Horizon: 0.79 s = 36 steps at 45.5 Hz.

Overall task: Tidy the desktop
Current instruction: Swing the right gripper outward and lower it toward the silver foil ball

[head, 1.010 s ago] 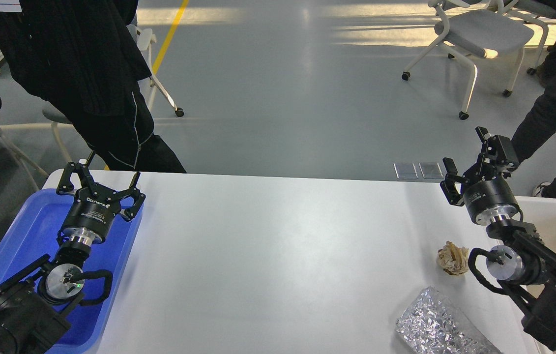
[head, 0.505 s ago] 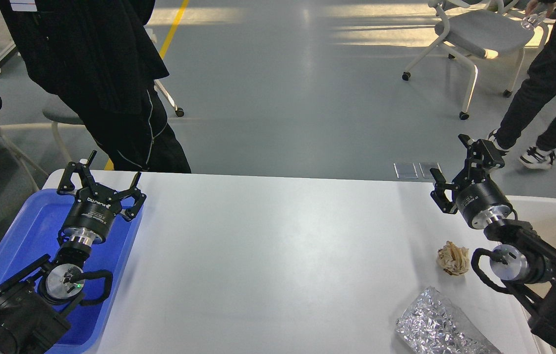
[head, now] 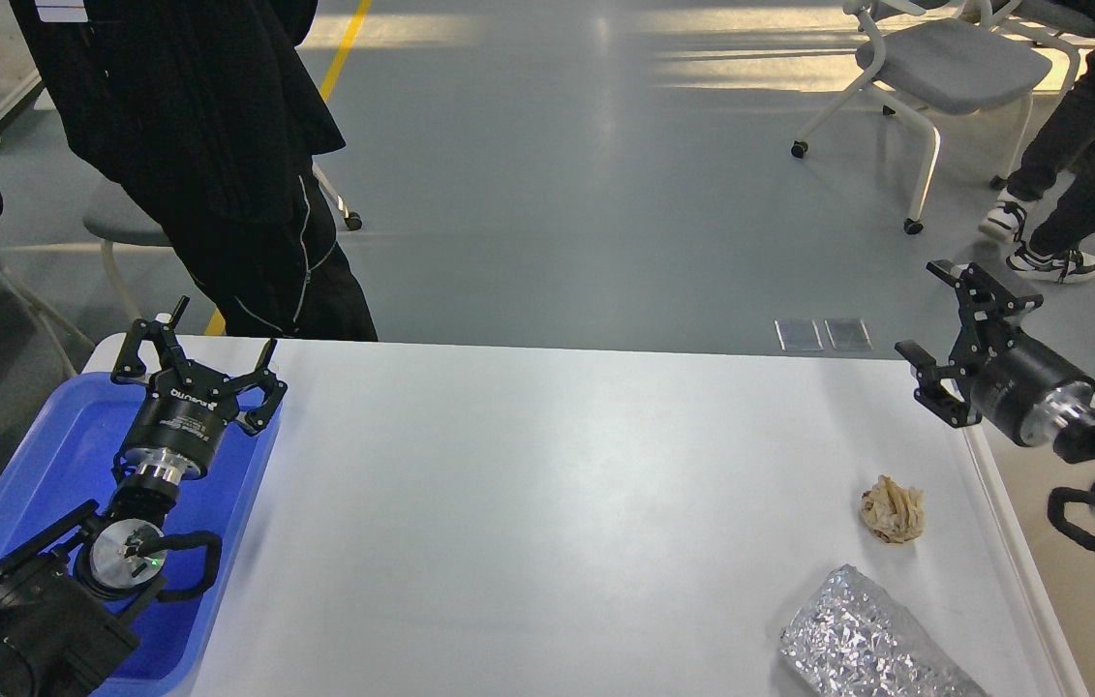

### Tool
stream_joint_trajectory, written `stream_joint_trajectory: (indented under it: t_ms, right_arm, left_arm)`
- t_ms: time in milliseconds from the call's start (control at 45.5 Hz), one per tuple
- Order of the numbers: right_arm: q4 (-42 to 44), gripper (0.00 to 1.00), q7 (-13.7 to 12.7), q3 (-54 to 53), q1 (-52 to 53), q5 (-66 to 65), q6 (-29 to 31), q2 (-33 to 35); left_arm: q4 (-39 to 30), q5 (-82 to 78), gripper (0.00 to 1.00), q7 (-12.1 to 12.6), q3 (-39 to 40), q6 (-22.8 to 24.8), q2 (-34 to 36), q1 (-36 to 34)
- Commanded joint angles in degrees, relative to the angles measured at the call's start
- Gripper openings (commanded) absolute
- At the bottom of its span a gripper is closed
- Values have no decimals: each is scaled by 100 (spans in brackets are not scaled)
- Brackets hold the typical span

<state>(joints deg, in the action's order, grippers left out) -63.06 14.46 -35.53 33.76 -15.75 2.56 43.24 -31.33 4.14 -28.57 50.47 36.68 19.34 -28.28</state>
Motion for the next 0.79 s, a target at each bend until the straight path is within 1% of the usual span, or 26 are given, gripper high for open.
stream_joint_trajectory:
  t_ms: [0, 66, 176, 307, 329, 527, 769]
  right_arm:
    - [-698, 100, -523, 169, 140, -139, 622, 913]
    - [-1023, 100, -541, 274, 158, -419, 1070, 1230]
    - [-1489, 100, -541, 467, 228, -1218, 1247, 1529]
    - [-1903, 100, -532, 555, 228, -2466, 1247, 1740]
    - [-2025, 100, -532, 599, 237, -2999, 1247, 1766]
    - [-2255, 100, -480, 784, 254, -4883, 1229, 1854]
    - [-2457, 100, -462, 1038, 167, -5912, 1194, 1995]
  left_arm:
    - [-5, 8, 100, 0, 6, -20, 0, 7]
    - [4, 8, 100, -8, 6, -20, 0, 7]
    - [-5, 8, 100, 0, 6, -12, 0, -2]
    - [-5, -1, 100, 0, 6, -3, 0, -2]
    - [-5, -1, 100, 0, -2, 6, 0, -2]
    - [-5, -1, 100, 0, -3, 6, 0, -2]
    - [-5, -9, 100, 0, -3, 6, 0, -2]
